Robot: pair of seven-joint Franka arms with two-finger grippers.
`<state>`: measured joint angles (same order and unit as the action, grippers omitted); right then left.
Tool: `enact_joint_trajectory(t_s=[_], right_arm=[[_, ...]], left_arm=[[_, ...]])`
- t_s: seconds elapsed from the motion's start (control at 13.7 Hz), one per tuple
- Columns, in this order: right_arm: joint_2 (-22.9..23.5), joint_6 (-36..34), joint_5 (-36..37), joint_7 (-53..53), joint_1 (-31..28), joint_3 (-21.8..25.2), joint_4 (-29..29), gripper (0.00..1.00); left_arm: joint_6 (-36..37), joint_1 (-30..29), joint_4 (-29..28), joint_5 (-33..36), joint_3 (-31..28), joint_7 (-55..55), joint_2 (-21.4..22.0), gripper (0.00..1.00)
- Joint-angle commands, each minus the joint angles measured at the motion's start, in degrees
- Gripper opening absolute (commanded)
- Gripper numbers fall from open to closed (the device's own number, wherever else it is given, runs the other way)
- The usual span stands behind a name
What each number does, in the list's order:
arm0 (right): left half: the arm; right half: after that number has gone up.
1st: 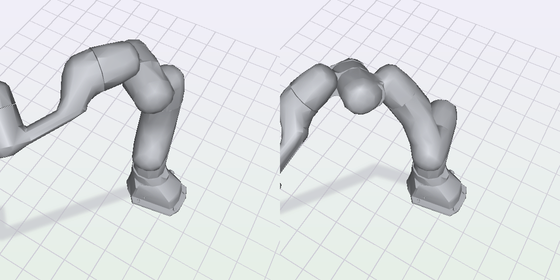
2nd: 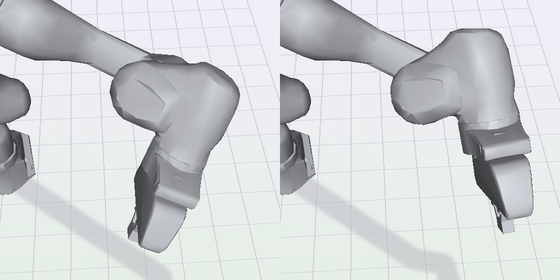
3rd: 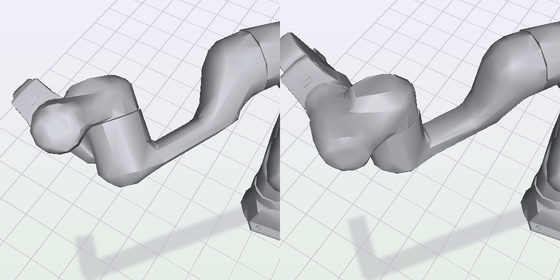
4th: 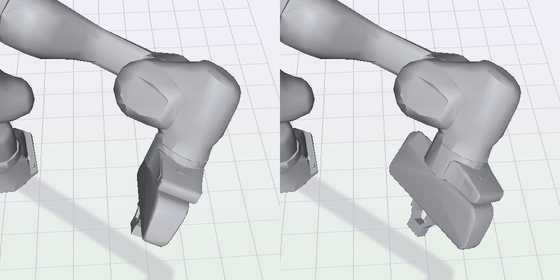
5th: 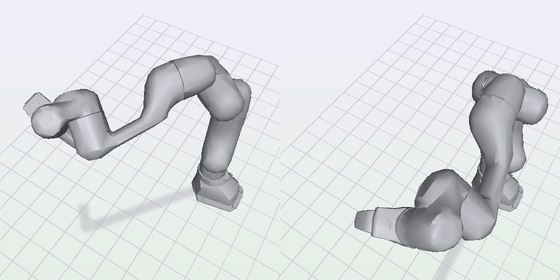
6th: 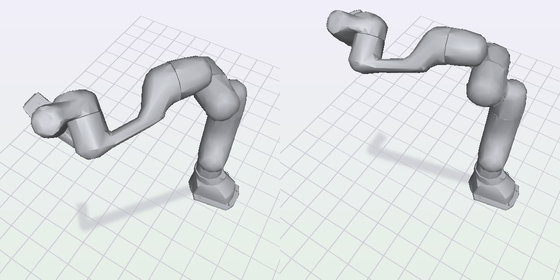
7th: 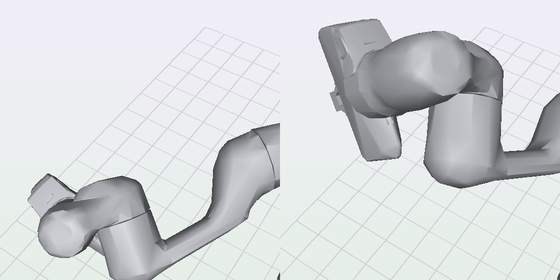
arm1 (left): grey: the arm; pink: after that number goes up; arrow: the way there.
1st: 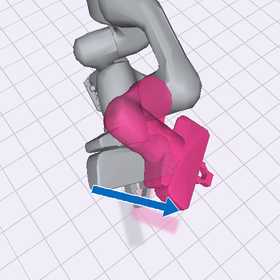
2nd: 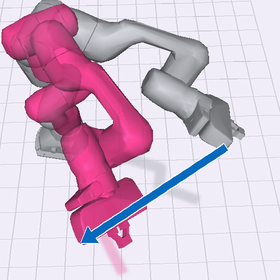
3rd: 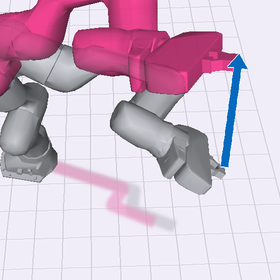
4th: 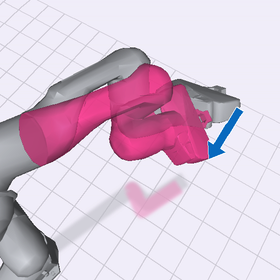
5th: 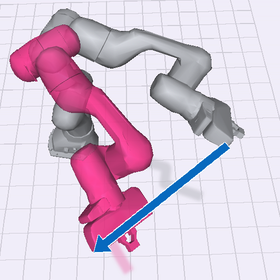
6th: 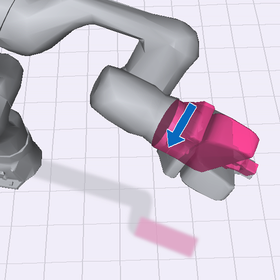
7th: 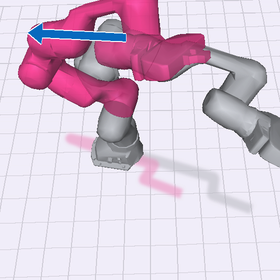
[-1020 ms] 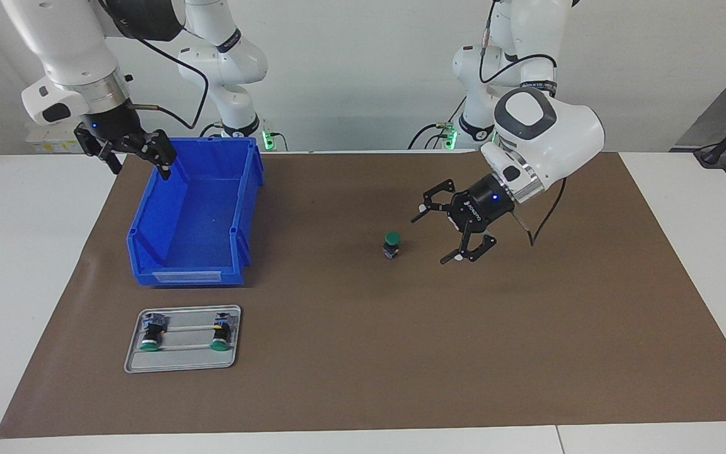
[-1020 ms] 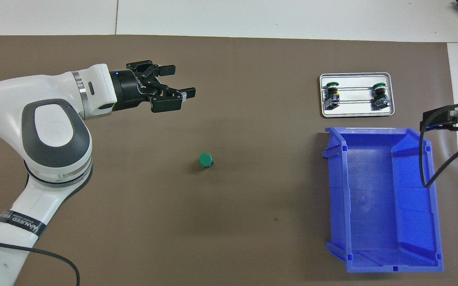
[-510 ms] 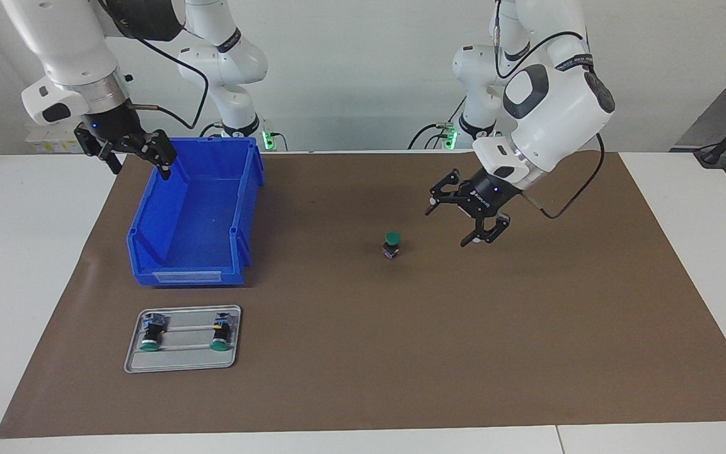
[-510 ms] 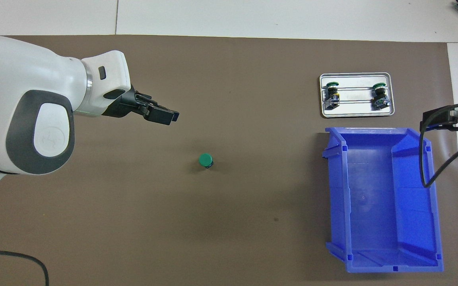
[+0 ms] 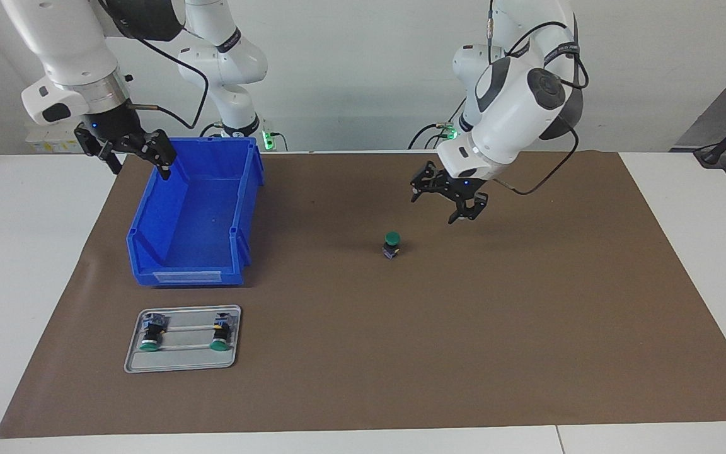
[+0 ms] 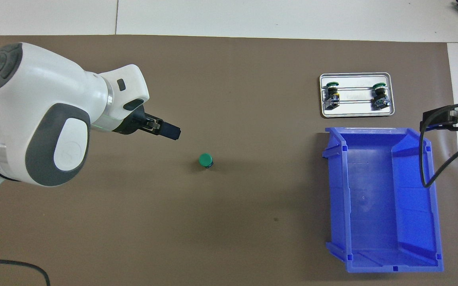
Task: Place and press button with both arms
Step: 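Lower the left gripper onto the button top and press down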
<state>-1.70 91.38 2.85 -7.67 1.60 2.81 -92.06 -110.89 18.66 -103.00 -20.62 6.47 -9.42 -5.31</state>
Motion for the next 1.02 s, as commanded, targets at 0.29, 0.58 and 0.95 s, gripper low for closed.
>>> enact_joint_trajectory(t_s=[0.29, 0.58, 0.95], right_arm=[[-1.11, 0.38, -0.21, 1.16, -0.54, -0.09, -1.37, 1.00], [-1.11, 0.38, -0.21, 0.99, -0.54, -0.09, -1.37, 1.00], [-1.20, 0.29, -0.30, 0.99, -0.63, -0.09, -1.37, 1.00]], left_arm=[[-6.79, 5.15, -6.16, 11.82, -0.58, 20.29, 2.33, 0.72], [-10.20, 5.94, -5.55, 12.88, -0.58, 24.60, 0.66, 0.60], [-15.93, 7.35, -5.63, 13.14, -0.49, 25.59, -2.76, 0.21]])
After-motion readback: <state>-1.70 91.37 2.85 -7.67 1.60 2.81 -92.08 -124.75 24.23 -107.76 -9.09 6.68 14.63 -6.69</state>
